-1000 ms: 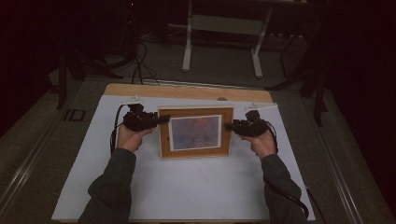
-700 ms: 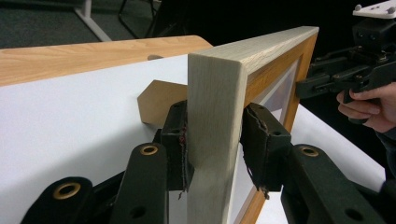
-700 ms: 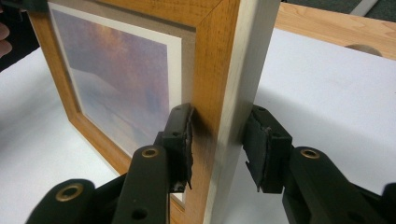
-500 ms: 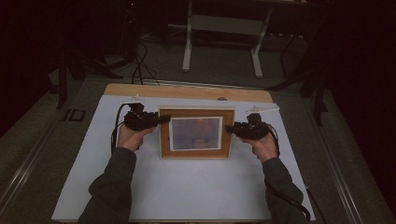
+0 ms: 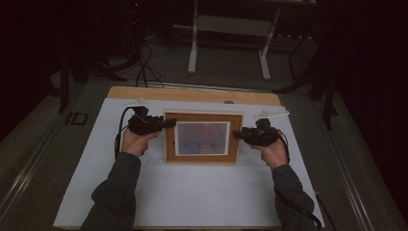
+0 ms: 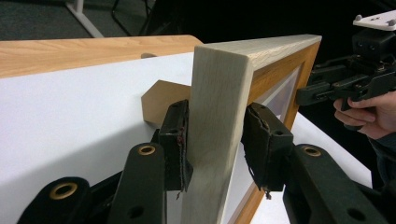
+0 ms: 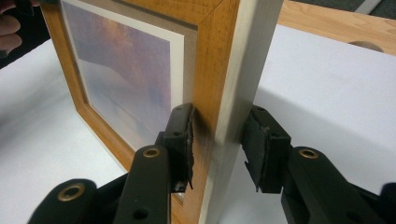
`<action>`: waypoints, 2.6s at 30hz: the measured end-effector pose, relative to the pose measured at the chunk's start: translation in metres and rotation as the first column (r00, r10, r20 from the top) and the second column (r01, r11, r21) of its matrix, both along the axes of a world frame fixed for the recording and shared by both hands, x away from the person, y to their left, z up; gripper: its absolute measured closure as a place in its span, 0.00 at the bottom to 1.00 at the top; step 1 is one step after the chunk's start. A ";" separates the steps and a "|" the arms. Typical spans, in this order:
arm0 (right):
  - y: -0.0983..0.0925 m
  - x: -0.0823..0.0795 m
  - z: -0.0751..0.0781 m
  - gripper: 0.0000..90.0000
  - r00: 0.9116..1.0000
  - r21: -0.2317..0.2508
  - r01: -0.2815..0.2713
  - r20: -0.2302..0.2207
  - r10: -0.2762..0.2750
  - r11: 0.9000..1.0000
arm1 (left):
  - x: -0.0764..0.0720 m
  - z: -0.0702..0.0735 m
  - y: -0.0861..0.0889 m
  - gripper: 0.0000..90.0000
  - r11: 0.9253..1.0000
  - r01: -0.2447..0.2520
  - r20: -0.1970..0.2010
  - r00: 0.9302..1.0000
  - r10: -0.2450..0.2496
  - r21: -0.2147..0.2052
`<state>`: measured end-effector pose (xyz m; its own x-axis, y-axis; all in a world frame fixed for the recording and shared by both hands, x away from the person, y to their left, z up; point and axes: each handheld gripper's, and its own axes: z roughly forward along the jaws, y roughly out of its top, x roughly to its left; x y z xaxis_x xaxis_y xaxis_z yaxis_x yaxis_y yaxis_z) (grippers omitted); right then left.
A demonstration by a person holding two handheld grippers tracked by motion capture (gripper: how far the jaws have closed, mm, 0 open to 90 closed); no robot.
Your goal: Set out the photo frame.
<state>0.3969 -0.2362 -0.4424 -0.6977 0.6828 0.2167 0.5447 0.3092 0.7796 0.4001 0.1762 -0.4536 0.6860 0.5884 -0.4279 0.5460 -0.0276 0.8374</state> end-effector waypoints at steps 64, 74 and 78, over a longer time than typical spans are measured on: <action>-0.012 -0.005 0.003 0.51 1.000 -0.003 -0.014 -0.004 0.014 1.000 | -0.031 0.008 0.008 0.52 0.990 -0.090 0.021 0.996 0.088 0.107; -0.020 -0.010 -0.001 0.51 1.000 -0.010 -0.016 -0.012 0.016 1.000 | -0.047 0.008 0.011 0.51 0.972 -0.128 0.023 0.992 0.126 0.198; -0.025 -0.014 -0.005 0.51 1.000 -0.001 -0.015 -0.015 0.015 1.000 | -0.056 0.002 0.009 0.51 0.957 -0.152 0.031 0.988 0.149 0.248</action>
<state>0.3829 -0.2609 -0.4477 -0.7045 0.6725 0.2267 0.5517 0.3180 0.7710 0.3438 0.1851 -0.4517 0.5853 0.7723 -0.2468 0.5498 -0.1543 0.8209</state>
